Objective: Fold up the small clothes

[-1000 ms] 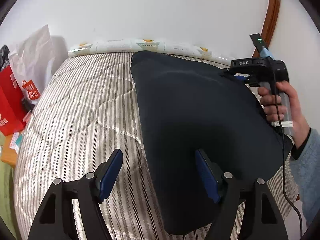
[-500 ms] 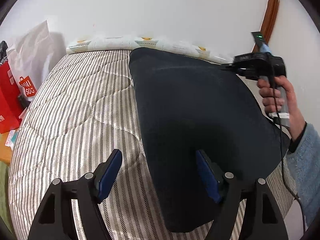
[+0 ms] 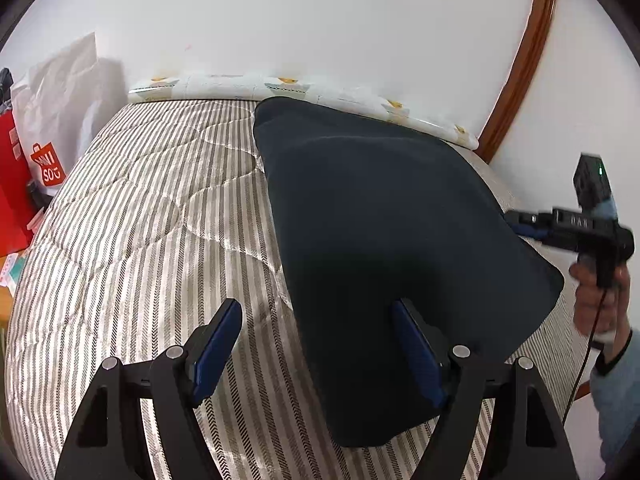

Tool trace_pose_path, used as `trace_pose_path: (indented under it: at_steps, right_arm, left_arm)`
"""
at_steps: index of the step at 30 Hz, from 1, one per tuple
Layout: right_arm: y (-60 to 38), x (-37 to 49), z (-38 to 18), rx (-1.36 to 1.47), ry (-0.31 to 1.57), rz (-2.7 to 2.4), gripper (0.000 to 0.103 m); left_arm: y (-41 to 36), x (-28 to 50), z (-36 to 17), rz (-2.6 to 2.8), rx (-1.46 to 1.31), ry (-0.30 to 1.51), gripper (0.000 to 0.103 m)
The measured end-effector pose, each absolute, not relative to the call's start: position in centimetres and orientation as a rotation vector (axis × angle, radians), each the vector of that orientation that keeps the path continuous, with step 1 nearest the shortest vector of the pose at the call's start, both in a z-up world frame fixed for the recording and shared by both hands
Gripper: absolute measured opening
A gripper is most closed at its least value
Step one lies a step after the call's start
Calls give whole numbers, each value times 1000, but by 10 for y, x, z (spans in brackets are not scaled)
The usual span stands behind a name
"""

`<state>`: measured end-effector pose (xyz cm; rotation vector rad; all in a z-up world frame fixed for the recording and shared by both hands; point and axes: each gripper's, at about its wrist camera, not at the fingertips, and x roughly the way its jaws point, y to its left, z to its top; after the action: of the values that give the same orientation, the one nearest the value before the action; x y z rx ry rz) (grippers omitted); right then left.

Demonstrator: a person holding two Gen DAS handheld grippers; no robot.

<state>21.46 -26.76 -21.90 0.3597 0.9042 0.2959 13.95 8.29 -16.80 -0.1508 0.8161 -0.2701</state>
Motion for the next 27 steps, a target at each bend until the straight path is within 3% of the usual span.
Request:
trace_pose_path:
  at_steps: [2, 5, 7, 10, 14, 20, 22, 24, 27]
  right_arm:
    - [-267, 207, -229, 425, 884, 311, 46]
    - [-266, 197, -231, 496, 821, 370, 8]
    - [-273, 182, -220, 498, 698, 366, 7]
    - [-278, 176, -220, 553, 690, 362, 7]
    - [-267, 167, -215, 475, 728, 310, 12]
    - [-269, 126, -208, 339, 733, 237, 12]
    - [-270, 111, -210, 293, 741, 217, 17]
    - [-273, 91, -213, 253, 746, 211, 28]
    - [-269, 72, -218, 227, 756, 228, 34]
  left_arm:
    - [84, 140, -169, -269, -166, 819, 77]
    - [85, 139, -170, -260, -180, 825, 77]
    - [86, 136, -170, -256, -187, 831, 77]
    - [85, 131, -169, -245, -183, 835, 77]
    - [83, 123, -166, -226, -167, 838, 77]
    - [81, 104, -162, -195, -121, 825, 77]
    - [82, 96, -161, -188, -120, 821, 77]
    - [84, 88, -160, -187, -121, 821, 77]
    - [81, 73, -161, -205, -86, 820, 75]
